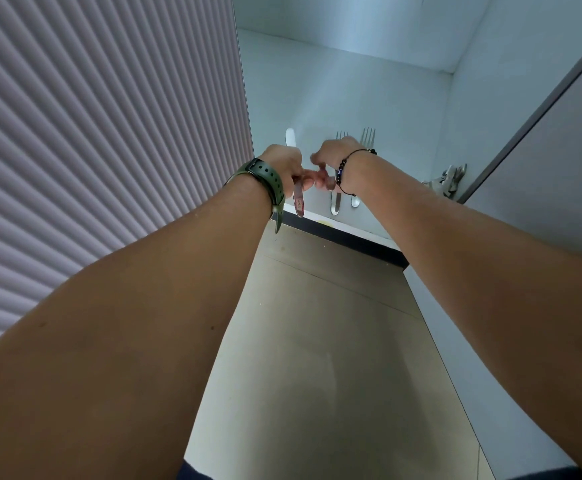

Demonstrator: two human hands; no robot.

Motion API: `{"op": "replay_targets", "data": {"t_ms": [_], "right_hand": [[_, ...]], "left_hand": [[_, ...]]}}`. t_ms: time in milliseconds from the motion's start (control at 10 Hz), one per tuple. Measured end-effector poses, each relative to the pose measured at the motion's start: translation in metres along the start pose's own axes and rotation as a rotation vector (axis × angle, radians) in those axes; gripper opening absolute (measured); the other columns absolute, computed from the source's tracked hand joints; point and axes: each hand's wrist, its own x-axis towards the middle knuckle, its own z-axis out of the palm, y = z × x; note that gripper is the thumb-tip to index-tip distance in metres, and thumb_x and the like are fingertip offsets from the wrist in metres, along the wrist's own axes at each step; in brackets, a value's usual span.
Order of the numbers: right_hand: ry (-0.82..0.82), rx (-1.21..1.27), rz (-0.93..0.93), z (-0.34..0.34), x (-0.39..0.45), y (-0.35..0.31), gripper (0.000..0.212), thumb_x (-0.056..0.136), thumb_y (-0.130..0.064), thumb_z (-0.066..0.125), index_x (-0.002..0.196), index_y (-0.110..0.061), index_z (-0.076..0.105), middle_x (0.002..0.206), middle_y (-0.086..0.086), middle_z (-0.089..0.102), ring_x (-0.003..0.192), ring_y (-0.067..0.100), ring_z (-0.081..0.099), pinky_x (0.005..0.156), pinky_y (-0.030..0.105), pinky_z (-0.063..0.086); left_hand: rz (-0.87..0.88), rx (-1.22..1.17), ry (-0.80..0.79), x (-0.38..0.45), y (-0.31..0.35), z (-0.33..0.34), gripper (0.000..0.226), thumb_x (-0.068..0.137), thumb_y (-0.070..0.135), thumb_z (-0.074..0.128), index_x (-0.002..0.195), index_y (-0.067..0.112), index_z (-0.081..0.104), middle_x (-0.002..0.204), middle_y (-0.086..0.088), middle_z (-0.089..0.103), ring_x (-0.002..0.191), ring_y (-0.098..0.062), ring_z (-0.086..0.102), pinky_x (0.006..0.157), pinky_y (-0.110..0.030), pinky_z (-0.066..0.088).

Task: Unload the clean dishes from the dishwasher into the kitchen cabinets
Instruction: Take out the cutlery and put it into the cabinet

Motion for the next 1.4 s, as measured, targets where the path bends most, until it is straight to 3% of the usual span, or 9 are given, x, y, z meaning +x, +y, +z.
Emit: {"op": "replay_targets", "data": {"t_ms": [100,200,300,600,800,1000,1200,1300,1400], "right_hand": [[0.008,0.003,-0.020,0.003,0.006,0.004,0.024,0.098,-0.001,0.031,0.076,-0.006,0.039,0.063,0.006,0.043,0.028,0.011,0.047,0.033,0.016,0.038],[0.004,0.051,-0.032,0.004,0.007,0.007,0.030,0.095,-0.002,0.041,0.067,-0.010,0.035,0.069,0.005,0.043,0.050,0.010,0.049,0.031,0.011,0.039],[0.043,-0.018,-0.070,0.007,0.023,0.010,0.032,0.093,-0.003,0.044,0.066,-0.013,0.032,0.081,0.006,0.047,0.057,0.010,0.043,0.034,0.015,0.040],[0.288,-0.243,-0.170,0.016,0.026,0.004,0.028,0.092,-0.011,0.044,0.065,-0.010,0.035,0.064,0.000,0.034,0.071,0.019,0.045,0.063,0.022,0.036],[0.194,0.249,-0.202,0.022,0.012,-0.013,0.030,0.094,-0.026,0.033,0.078,-0.007,0.050,0.070,0.012,0.051,0.040,0.019,0.047,0.040,0.017,0.034],[0.109,0.433,-0.182,0.025,0.003,-0.027,0.041,0.095,-0.042,0.036,0.076,-0.011,0.055,0.083,0.011,0.064,0.069,0.026,0.063,0.064,0.036,0.058],[0.069,0.563,-0.078,0.019,0.005,-0.011,0.013,0.086,0.007,0.042,0.087,0.001,0.054,0.062,0.010,0.055,0.042,0.016,0.050,0.043,0.023,0.049],[0.018,0.375,0.017,0.020,0.008,0.002,0.018,0.095,0.004,0.035,0.081,0.000,0.045,0.064,0.009,0.044,0.036,0.015,0.052,0.036,0.018,0.046],[-0.022,0.278,-0.007,0.025,0.010,0.005,0.027,0.094,0.003,0.039,0.069,-0.007,0.037,0.068,0.007,0.043,0.051,0.016,0.049,0.058,0.022,0.053]], "left_hand": [[-0.027,0.099,0.044,0.004,-0.014,-0.002,0.016,0.089,0.008,0.052,0.091,0.003,0.068,0.058,0.059,0.034,0.069,0.030,0.041,0.071,-0.001,0.037],[-0.038,-0.008,0.109,-0.003,-0.017,-0.001,0.030,0.090,0.007,0.051,0.061,0.006,0.048,0.067,0.002,0.060,0.073,0.025,0.045,0.066,-0.007,0.040],[-0.222,-0.471,0.282,0.002,0.000,0.005,0.031,0.094,-0.010,0.031,0.069,0.002,0.044,0.066,-0.015,0.060,0.060,-0.021,0.054,0.057,-0.016,0.046],[-0.075,-0.517,0.277,0.001,0.018,0.011,0.030,0.091,-0.008,0.036,0.070,0.009,0.050,0.065,-0.006,0.052,0.054,-0.017,0.049,0.044,-0.020,0.040],[0.131,-0.499,0.383,0.002,0.034,0.005,0.034,0.083,-0.012,0.042,0.062,0.013,0.052,0.062,-0.003,0.053,0.043,-0.010,0.046,0.039,-0.016,0.036],[0.179,-0.524,0.309,-0.008,0.031,0.003,0.035,0.087,-0.013,0.036,0.065,0.011,0.048,0.055,-0.005,0.049,0.028,-0.007,0.046,0.031,-0.015,0.035],[0.047,-0.466,0.409,0.002,0.020,0.013,0.040,0.081,-0.013,0.028,0.076,0.011,0.060,0.074,-0.008,0.062,0.064,-0.022,0.061,0.066,-0.033,0.058],[0.022,-0.240,0.386,0.009,0.006,0.017,0.025,0.091,0.006,0.039,0.109,0.011,0.056,0.090,0.003,0.058,0.081,-0.011,0.057,0.068,-0.022,0.050],[0.028,-0.067,0.293,0.005,-0.003,0.014,0.005,0.092,0.012,0.042,0.091,0.012,0.047,0.067,0.004,0.037,0.055,-0.008,0.036,0.047,-0.017,0.030]]}}
